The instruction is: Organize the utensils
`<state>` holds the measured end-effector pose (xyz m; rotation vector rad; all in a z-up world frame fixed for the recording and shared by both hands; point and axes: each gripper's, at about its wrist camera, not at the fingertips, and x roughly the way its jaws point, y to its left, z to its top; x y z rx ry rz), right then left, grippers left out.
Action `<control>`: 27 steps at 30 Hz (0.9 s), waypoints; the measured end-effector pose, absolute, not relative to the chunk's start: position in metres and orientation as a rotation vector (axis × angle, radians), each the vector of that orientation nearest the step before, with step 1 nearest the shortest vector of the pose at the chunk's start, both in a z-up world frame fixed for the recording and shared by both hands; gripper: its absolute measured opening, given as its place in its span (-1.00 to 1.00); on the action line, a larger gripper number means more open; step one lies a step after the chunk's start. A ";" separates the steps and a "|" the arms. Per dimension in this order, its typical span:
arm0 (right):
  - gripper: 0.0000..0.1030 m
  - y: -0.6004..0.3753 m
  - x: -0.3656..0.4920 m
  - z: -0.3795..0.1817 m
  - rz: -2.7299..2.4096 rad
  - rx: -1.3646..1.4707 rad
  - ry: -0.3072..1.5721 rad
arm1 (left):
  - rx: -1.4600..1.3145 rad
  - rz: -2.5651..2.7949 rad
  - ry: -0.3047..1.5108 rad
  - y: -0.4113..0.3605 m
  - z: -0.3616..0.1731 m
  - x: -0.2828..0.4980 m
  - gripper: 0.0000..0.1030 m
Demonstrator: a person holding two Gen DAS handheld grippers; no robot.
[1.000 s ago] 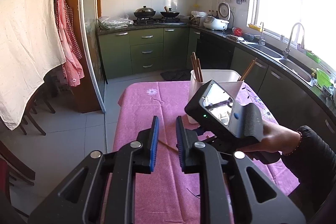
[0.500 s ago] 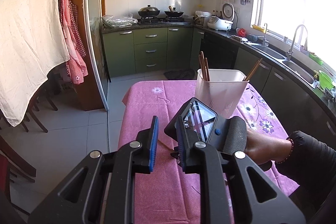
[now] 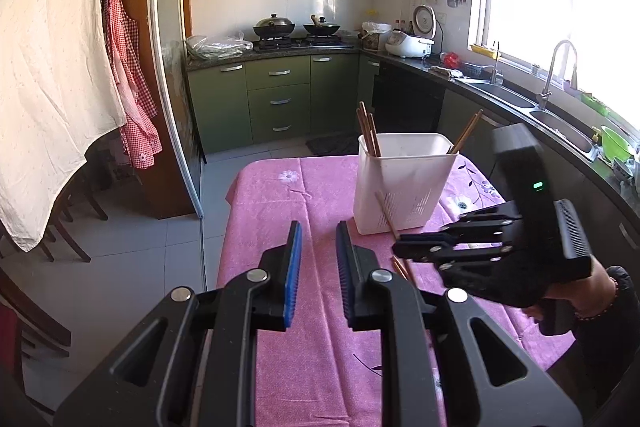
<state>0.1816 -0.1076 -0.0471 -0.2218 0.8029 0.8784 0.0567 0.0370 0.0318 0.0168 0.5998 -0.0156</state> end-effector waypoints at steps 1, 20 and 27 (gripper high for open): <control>-0.88 -0.121 0.176 -0.040 0.872 -0.197 0.776 | 0.020 -0.018 0.600 0.035 0.032 0.057 -0.65; -0.88 -0.225 0.190 0.143 0.716 0.028 0.450 | 0.049 -0.044 0.607 0.023 0.032 0.056 -0.61; -0.88 -0.220 0.247 0.146 0.564 -0.006 0.466 | 0.049 -0.043 0.623 0.027 0.029 0.060 -0.60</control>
